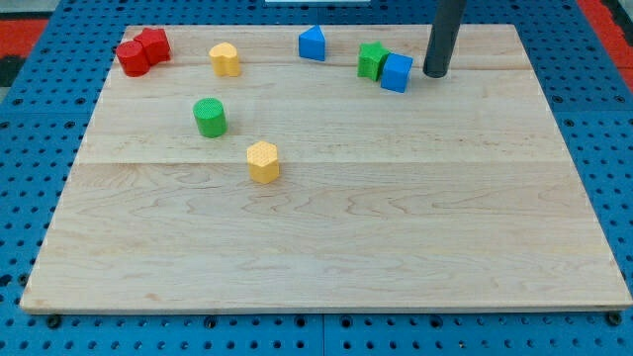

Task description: Place the blue cube above the green star

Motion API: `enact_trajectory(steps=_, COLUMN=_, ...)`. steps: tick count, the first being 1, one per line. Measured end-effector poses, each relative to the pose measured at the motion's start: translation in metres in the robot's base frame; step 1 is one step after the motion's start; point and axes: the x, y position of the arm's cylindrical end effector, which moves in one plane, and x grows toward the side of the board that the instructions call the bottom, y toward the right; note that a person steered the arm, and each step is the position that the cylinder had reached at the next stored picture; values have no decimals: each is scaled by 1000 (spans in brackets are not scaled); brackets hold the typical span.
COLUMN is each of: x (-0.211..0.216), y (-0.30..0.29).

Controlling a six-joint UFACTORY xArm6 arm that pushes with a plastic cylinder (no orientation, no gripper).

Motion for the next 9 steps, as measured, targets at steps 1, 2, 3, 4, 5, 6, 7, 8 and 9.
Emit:
enact_trajectory(steps=1, x=57, y=-30)
enact_trajectory(steps=2, x=30, y=-66)
enact_trajectory(steps=3, x=-10, y=-40)
enact_trajectory(steps=4, x=-48, y=-22)
enact_trajectory(steps=5, x=-55, y=20)
enact_trajectory(steps=6, x=-77, y=38)
enact_trajectory(steps=7, x=-102, y=25)
enact_trajectory(steps=8, x=-101, y=-31)
enact_trajectory(steps=9, x=-100, y=-98)
